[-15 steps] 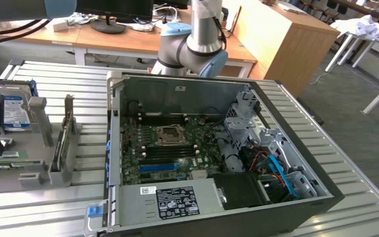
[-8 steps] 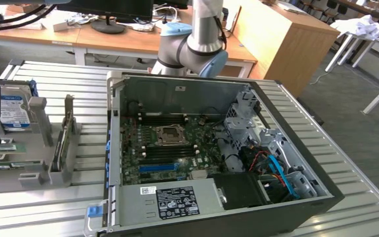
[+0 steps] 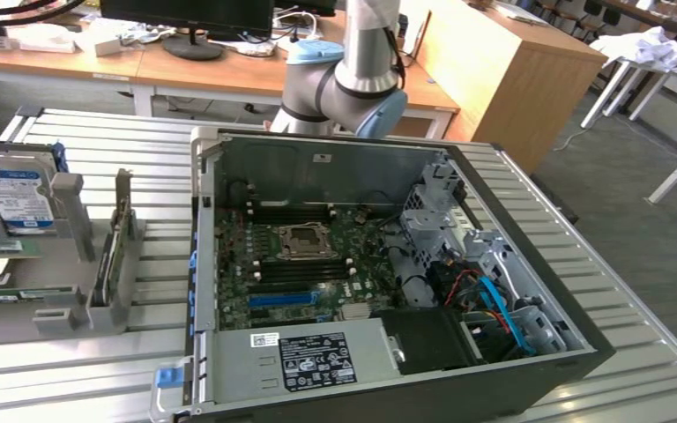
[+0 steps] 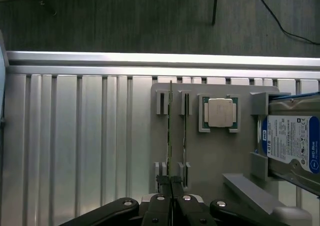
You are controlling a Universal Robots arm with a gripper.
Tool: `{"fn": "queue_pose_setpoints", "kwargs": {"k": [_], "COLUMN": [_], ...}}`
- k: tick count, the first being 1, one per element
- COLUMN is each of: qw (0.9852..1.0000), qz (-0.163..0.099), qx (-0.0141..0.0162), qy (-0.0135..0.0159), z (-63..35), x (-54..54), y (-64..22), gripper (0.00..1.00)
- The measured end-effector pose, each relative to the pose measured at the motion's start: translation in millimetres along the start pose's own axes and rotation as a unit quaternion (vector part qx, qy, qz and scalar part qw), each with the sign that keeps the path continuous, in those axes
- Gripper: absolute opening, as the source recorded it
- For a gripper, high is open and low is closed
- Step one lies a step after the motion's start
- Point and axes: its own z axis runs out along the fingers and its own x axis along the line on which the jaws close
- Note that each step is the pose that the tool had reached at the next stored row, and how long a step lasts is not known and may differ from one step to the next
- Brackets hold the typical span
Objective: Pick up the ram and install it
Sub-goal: 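Pick up the ram and move it above insertion slot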
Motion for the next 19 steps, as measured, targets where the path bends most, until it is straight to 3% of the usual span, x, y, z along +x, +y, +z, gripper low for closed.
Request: {"fn": "queue_pose_setpoints", "kwargs": {"k": [19], "qw": [1.0], "qz": [0.0], "qx": [0.0], "qy": [0.0], "z": [-49.5], "x": [-1.8], "y": [0.4], "gripper": [0.12]}}
